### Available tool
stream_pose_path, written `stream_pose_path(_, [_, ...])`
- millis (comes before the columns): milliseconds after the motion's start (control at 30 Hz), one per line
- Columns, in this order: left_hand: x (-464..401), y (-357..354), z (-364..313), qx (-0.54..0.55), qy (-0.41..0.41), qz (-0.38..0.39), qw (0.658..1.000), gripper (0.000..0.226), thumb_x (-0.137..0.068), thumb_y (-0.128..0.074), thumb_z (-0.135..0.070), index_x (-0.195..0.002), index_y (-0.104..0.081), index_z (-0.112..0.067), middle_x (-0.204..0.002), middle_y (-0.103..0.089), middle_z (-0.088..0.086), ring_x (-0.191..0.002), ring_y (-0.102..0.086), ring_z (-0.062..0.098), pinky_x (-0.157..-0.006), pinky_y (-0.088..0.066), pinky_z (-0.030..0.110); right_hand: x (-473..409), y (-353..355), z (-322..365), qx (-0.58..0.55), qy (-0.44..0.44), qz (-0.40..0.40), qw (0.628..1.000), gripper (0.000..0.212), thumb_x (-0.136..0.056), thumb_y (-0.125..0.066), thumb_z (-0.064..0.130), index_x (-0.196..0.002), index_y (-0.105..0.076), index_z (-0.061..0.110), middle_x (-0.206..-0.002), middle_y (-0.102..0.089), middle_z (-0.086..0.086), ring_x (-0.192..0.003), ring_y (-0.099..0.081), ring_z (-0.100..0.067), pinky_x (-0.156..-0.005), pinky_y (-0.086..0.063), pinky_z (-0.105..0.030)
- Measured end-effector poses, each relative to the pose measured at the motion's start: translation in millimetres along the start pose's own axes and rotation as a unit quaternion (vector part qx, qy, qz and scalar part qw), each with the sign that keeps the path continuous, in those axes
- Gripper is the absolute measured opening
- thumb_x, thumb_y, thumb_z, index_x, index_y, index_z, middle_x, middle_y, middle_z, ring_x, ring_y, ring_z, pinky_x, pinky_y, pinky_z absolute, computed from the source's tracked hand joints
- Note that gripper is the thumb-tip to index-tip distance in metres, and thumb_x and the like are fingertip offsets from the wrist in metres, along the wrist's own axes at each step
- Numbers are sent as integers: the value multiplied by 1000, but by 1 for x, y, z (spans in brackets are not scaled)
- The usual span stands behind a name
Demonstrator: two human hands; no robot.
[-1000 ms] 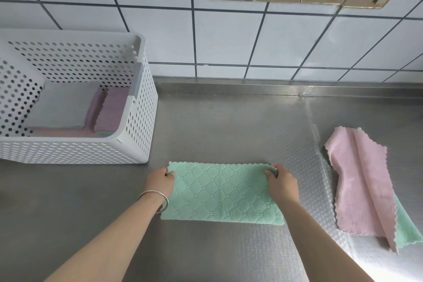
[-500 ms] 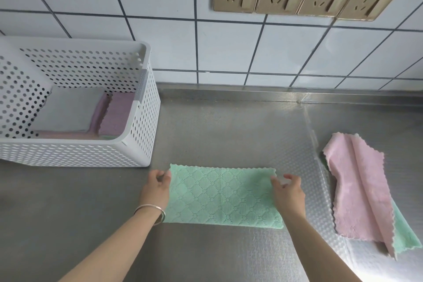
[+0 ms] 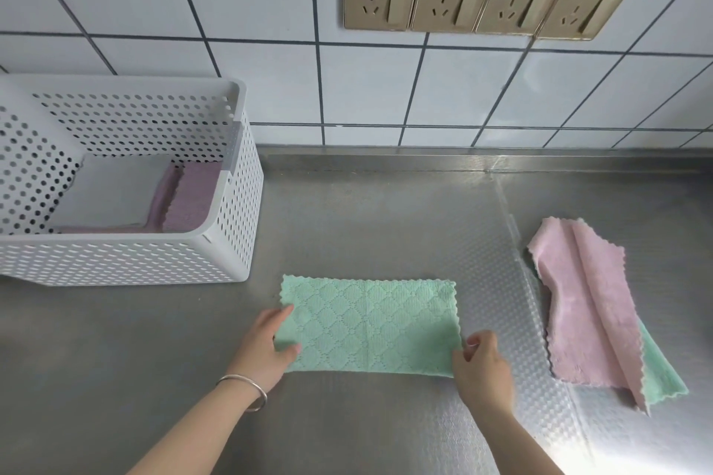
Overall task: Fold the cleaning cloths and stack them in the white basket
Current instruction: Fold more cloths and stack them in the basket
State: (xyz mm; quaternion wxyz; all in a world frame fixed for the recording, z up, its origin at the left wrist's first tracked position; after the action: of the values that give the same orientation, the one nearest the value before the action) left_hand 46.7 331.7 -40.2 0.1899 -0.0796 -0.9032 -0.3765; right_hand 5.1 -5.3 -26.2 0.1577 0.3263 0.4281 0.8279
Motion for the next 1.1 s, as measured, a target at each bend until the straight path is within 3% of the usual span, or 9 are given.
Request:
stream_pose_path(167, [3, -5, -2, -49, -23, -18, 998, 71, -81, -67, -13, -143, -34, -21, -145, -27, -6, -130, -35, 9, -101, -19, 11, 6, -6, 5, 65, 32, -5, 997, 19, -88, -42, 8, -106, -46, 14, -96, -55, -5, -82, -53, -22, -69, -44, -33])
stream_pose_path(267, [13, -3, -11, -117, -31, -131, 984, 72, -68, -77, -23, -134, -48, -23, -146, -31, 7, -120, -39, 26, -103, -38, 39, 15, -10, 23, 144, 158, -94, 972, 45, -69, -67, 3, -112, -56, 13, -109, -54, -8, -90, -55, -25, -71, -49, -34])
stream_pose_path(333, [16, -17, -29, -205, -71, -128, 968, 68, -72, -62, -44, -135, -42, -30, -150, -28, 9, -123, -33, 31, -99, -38, 52, 26, -23, 43, 155, 251, -114, 949, 58, -59, -77, 11, -113, -57, 16, -113, -59, -10, -94, -59, -27, -72, -53, -39])
stream_pose_path(433, [12, -53, -52, -311, -145, -64, 937, 64, -81, -36, -55, -141, -31, -33, -157, -10, -3, -141, -15, 28, -108, -16, 55, 36, -55, 64, 197, 313, -58, 927, 50, -82, -47, 36, -130, -44, 23, -140, -42, -7, -129, -36, -24, -106, -31, -43])
stream_pose_path(500, [5, -69, -52, -343, -144, -34, 928, 65, -81, -33, -61, -140, -33, -35, -155, -15, -5, -144, -8, 26, -106, -16, 59, 34, -71, 65, 239, 306, -36, 921, 52, -95, -20, 48, -139, -34, 25, -149, -29, -6, -143, -12, -23, -113, -10, -45])
stream_pose_path(567, [-1, -78, -45, -351, -130, -15, 927, 69, -78, -32, -68, -139, -34, -36, -154, -19, -3, -143, -12, 30, -105, -17, 61, 29, -80, 57, 252, 282, -17, 926, 61, -95, -9, 56, -143, -29, 24, -152, -24, -6, -145, -5, -24, -112, -9, -49])
stream_pose_path(733, [-9, -76, -36, -361, -112, -3, 926, 75, -77, -19, -80, -138, -34, -40, -152, -27, 2, -139, -21, 35, -103, -16, 65, 26, -81, 50, 266, 289, -16, 919, 66, -94, -14, 60, -147, -27, 23, -154, -22, -9, -142, -17, -28, -110, -13, -52])
stream_pose_path(933, [-9, -73, -40, -360, -91, 12, 928, 81, -63, -33, -84, -135, -36, -47, -151, -30, 0, -138, -24, 35, -96, -8, 71, 27, -82, 47, 261, 275, -7, 925, 68, -93, -15, 61, -146, -25, 20, -154, -23, -8, -143, -16, -27, -111, -10, -53])
stream_pose_path(1100, [-8, -72, -41, -355, -73, 33, 931, 85, -60, -33, -86, -134, -39, -43, -151, -31, 3, -138, -25, 36, -99, -8, 68, 24, -73, 44, 225, 230, -11, 947, 78, -92, -15, 61, -144, -24, 4, -152, -25, -14, -145, -6, -24, -115, -7, -41])
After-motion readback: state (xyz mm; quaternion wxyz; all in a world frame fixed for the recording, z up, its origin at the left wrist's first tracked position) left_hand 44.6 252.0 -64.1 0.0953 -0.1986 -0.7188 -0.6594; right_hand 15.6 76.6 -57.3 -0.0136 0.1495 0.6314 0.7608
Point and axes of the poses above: each hand's wrist, its own x-axis away from the middle knuckle, its own y-axis out of the back of the hand, z = x × y, the point moved 7 cm from there along -x, towards the middle knuckle
